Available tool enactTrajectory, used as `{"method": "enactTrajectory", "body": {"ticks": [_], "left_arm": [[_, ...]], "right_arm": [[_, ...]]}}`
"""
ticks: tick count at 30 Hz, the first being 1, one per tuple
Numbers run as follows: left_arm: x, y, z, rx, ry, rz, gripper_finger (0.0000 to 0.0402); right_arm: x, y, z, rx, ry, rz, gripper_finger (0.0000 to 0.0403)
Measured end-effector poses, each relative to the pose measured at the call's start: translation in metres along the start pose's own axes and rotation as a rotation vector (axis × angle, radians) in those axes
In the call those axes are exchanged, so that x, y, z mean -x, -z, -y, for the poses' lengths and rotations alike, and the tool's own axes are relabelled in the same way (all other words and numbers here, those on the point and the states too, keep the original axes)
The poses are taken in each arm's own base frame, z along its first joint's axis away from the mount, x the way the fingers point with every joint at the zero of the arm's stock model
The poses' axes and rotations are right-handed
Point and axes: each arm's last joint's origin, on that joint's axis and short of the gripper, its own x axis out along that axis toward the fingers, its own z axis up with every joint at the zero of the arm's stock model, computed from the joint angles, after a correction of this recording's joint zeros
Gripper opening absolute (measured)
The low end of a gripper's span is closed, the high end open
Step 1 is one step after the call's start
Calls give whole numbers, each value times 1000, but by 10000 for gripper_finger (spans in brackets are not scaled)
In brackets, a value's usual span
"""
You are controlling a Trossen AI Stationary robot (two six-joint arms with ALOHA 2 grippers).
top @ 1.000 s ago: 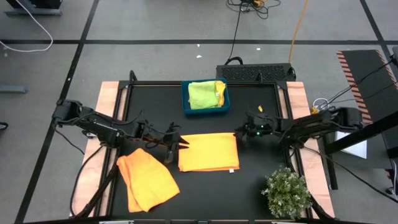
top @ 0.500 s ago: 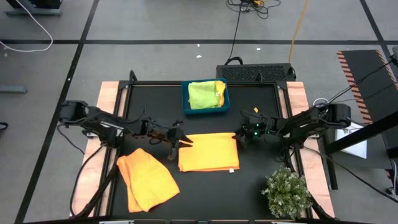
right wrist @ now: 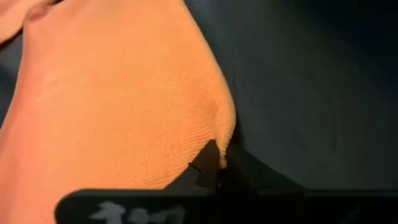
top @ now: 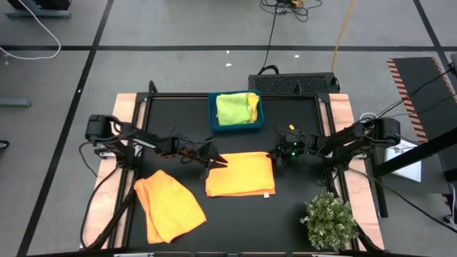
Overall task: Fold microfiber towels
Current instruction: Fold the right orange microfiber towel
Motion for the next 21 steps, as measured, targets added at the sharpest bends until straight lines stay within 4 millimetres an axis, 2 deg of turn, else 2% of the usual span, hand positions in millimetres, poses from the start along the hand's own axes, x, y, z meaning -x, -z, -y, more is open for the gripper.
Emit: {"method": "enactTrajectory", "body": {"ticks": [4, 11, 16, 21], "left_arm": [[-11, -3, -3, 5, 3, -9, 103], [-46, -26, -13, -19, -10, 23, 179], [-69, -43, -32, 2, -42, 27, 221], [-87, -55, -50, 37, -70, 9, 240]], "right_arm": [[0, -7, -3, 30, -25, 77, 7], [3, -19, -13, 123, -98, 191, 3], [3, -23, -21, 201, -124, 216, 2], [1, -29, -28, 246, -150, 235, 1]]}}
